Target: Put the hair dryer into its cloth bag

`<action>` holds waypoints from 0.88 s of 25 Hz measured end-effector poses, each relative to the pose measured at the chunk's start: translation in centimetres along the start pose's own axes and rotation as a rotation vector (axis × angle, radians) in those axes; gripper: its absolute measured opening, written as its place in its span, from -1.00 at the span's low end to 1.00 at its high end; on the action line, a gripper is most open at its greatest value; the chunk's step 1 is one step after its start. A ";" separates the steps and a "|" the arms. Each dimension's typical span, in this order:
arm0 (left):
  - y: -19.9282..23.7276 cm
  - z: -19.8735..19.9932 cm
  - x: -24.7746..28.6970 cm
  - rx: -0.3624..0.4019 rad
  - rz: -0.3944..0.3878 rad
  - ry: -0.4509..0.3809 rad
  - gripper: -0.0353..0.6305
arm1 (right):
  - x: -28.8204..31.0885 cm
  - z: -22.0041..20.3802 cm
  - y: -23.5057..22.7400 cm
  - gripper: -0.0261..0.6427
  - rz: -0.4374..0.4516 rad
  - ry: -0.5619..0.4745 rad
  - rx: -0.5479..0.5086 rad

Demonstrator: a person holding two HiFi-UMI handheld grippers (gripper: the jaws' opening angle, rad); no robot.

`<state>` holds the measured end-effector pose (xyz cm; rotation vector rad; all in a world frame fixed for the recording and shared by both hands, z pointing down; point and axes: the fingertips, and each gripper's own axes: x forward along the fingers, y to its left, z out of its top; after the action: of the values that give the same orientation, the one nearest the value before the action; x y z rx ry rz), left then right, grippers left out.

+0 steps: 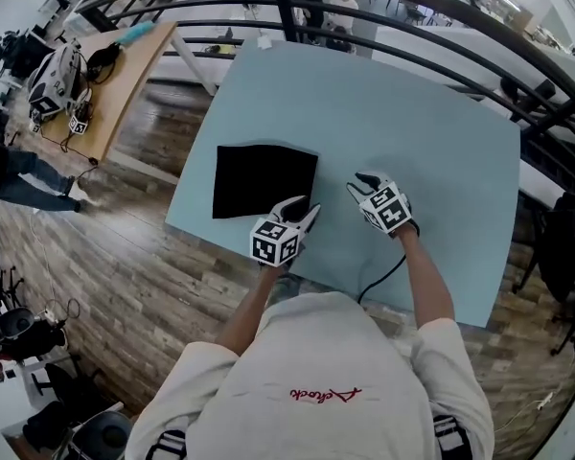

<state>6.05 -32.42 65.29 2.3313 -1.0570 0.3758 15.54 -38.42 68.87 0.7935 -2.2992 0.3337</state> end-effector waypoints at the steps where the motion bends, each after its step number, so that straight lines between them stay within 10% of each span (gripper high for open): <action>1: -0.3 0.2 0.1 0.006 0.005 -0.006 -0.50 | -0.8 0.0 -0.1 -0.62 -0.015 -0.016 0.000; 9: -3.1 0.1 -0.3 0.030 0.020 -0.013 -0.86 | -6.0 -0.5 0.5 -0.87 -0.108 -0.148 0.017; 22: -3.9 0.6 -4.5 0.100 -0.033 -0.056 -0.88 | -11.4 -0.1 4.7 -0.88 -0.269 -0.252 0.105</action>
<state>6.10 -27.99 61.35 2.4580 -1.0466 0.3602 19.38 -29.58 61.20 1.2444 -2.3783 0.2442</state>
